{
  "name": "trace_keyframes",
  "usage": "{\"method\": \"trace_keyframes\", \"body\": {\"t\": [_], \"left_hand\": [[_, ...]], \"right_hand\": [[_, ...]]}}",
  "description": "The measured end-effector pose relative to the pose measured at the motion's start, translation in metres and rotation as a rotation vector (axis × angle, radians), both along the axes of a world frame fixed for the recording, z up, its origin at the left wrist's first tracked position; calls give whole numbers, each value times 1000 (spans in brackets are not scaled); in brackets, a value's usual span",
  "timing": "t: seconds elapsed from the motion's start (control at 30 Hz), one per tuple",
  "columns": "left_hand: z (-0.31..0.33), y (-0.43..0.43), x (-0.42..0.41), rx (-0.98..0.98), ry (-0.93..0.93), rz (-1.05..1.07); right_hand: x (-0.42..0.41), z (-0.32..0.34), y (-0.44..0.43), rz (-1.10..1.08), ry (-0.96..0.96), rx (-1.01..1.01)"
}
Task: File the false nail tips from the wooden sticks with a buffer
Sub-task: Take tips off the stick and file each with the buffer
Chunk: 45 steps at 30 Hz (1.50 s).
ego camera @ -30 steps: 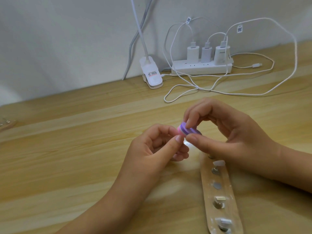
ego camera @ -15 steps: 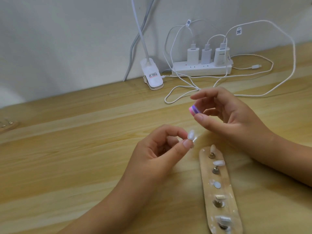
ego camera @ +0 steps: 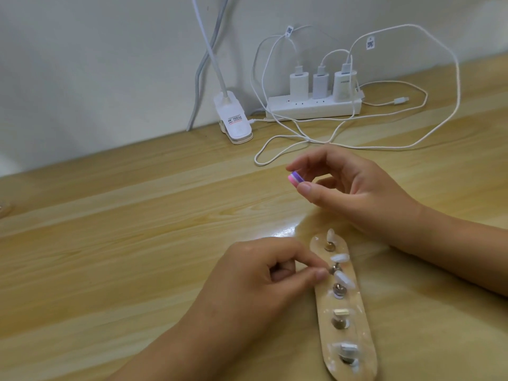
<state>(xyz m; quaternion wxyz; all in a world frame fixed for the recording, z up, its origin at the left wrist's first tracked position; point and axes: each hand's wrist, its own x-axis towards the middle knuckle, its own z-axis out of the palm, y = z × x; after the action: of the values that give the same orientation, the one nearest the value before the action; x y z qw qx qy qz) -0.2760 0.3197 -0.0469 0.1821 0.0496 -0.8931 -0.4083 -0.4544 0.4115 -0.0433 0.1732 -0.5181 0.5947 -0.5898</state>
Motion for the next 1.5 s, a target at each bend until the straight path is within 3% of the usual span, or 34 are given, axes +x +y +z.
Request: {"method": "trace_keyframes", "body": {"t": [0.23,0.47,0.67,0.73,0.87,0.97,1.07,1.17,1.33,1.4,1.5], "left_hand": [[7,-3,8,34,-68,-186],[6,1,10,-229,27,-259],[4,5,8,-474,219,-252],[6,4,9,-312,258,-224],[11,-3,5,268,154,-21],[11,-11,-2,548,35,116],[12,-13,-3,596,15,138],[13,-11,-4,597,22,150],[11,-10,-5,525,40,145],[9,-9,-5,478,36,130],[9,-8,-5,432,25,115]], "right_hand": [[-2,1,1,-11,-8,-5],[-3,0,1,-20,8,-32],[-4,3,1,-20,-103,-61],[-6,6,1,27,-234,-96],[-13,9,-1,96,-592,-91],[-13,10,-2,142,-677,-63],[-5,10,1,164,-555,-66],[7,10,6,144,-257,-82],[23,8,14,185,494,-130],[24,7,13,176,588,-106],[21,9,12,108,554,-84]]}}
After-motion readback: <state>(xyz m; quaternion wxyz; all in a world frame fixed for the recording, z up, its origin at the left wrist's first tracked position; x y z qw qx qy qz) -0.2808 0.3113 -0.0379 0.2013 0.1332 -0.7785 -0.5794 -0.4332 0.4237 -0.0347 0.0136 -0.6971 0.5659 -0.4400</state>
